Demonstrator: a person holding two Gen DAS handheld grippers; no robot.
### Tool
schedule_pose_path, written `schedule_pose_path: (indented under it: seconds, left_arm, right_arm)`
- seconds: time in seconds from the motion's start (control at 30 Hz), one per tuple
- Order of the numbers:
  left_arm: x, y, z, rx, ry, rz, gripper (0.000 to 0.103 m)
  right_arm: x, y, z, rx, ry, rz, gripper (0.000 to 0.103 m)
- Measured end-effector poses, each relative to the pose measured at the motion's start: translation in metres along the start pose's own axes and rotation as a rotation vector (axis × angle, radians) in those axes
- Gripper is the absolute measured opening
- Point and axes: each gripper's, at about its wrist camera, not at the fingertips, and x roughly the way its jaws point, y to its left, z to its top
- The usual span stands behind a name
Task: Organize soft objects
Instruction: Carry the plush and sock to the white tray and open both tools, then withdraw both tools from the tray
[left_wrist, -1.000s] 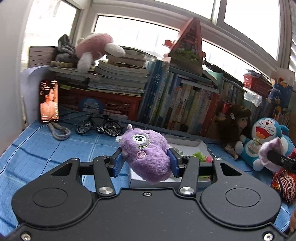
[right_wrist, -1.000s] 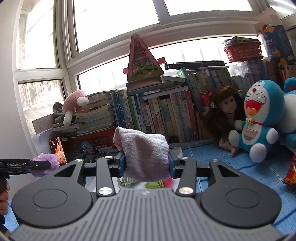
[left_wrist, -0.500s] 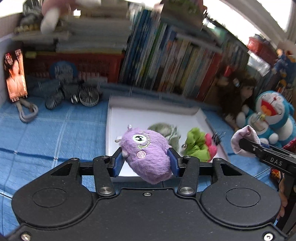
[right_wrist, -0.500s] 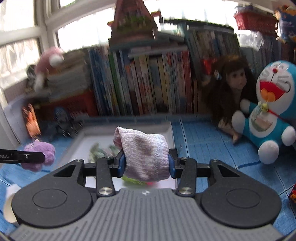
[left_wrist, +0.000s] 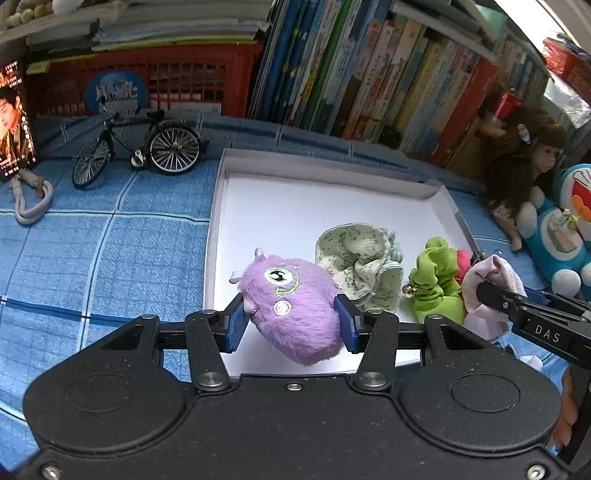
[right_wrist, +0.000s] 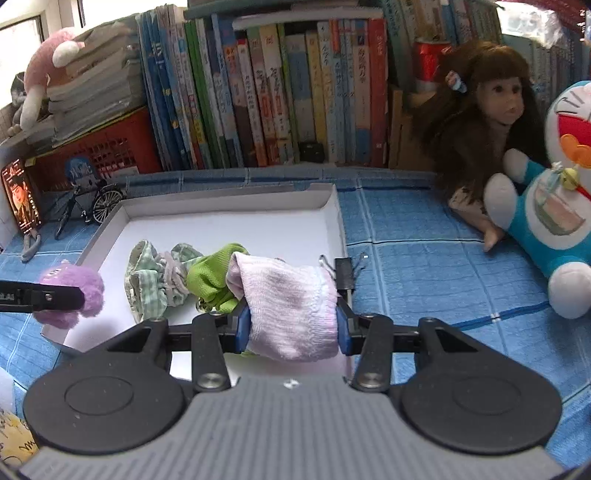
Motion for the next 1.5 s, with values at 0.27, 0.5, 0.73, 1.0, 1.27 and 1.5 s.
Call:
schedule_pose_path:
  seconds: [0.27, 0.5, 0.73, 1.0, 1.27, 1.5]
  left_arm:
    - [0.016, -0.001, 0.005, -0.009, 0.032, 0.005, 0.047]
    - [0.025, 0.000, 0.006, -0.019, 0.049, 0.010, 0.048]
    - [0.026, 0.004, 0.009, -0.038, 0.061, 0.005, 0.048]
    - [0.032, 0.004, 0.012, -0.049, 0.070, 0.009, 0.050]
    - [0.020, 0.008, 0.015, -0.060, 0.030, 0.004, 0.071]
    - [-0.004, 0.001, 0.010, -0.027, -0.008, -0.002, 0.078]
  right_arm:
    - [0.016, 0.013, 0.010, -0.007, 0.019, 0.061, 0.049]
    - [0.024, 0.017, 0.019, 0.000, 0.040, 0.115, 0.049]
    - [0.010, 0.001, 0.025, 0.025, 0.036, 0.070, 0.049]
    - [0.024, -0.004, 0.015, 0.007, 0.087, 0.013, 0.050]
    - [0.025, -0.008, 0.012, 0.033, 0.093, 0.043, 0.070]
    - [0.005, -0.004, 0.013, 0.032, 0.058, 0.056, 0.078]
